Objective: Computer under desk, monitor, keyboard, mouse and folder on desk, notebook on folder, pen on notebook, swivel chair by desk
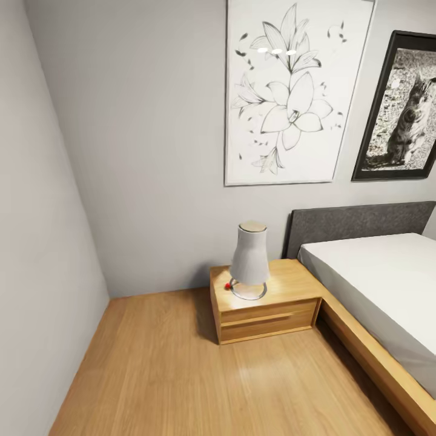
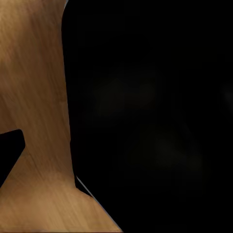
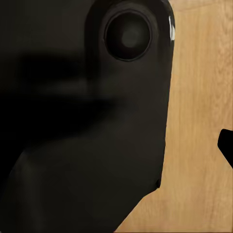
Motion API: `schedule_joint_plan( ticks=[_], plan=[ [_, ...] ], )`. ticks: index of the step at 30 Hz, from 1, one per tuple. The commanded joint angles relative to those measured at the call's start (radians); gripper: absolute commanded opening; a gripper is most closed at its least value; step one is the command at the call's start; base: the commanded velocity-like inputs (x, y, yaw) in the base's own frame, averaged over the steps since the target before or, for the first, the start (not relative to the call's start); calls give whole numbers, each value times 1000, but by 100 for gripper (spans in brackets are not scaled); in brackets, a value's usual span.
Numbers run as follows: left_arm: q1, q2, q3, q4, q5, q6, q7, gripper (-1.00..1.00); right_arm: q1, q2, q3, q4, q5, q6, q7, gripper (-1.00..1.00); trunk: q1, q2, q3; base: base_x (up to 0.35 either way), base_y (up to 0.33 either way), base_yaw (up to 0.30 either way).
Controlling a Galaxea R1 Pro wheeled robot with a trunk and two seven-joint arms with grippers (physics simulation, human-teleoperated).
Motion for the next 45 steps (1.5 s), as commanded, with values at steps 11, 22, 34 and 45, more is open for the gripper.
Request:
schedule_joint_plan(
  ticks=[11, 22, 34, 45],
  plan=[
    [-2, -48, -1, -22, -6, -3, -3, 100, -24, 23, -5, 5, -8, -1, -3, 100, -19, 35, 15, 0, 0, 0],
    [-2, -48, -2, -72, -2, -4, 1, 100, -26, -6, 0, -5, -2, -151, -3, 100, -61, 112, 50, 0, 0, 0],
    [-2, -8, 1, -412, 1, -5, 3, 100, -26, -2, -7, -226, -12, -430, -5, 100, -107, 196, 87, 0, 0, 0],
    [-21, 9, 4, -524, 45, -3, 10, 100, -27, -6, -10, -417, -11, -455, -5, 100, -149, 273, 122, 0, 0, 0]
  ],
)
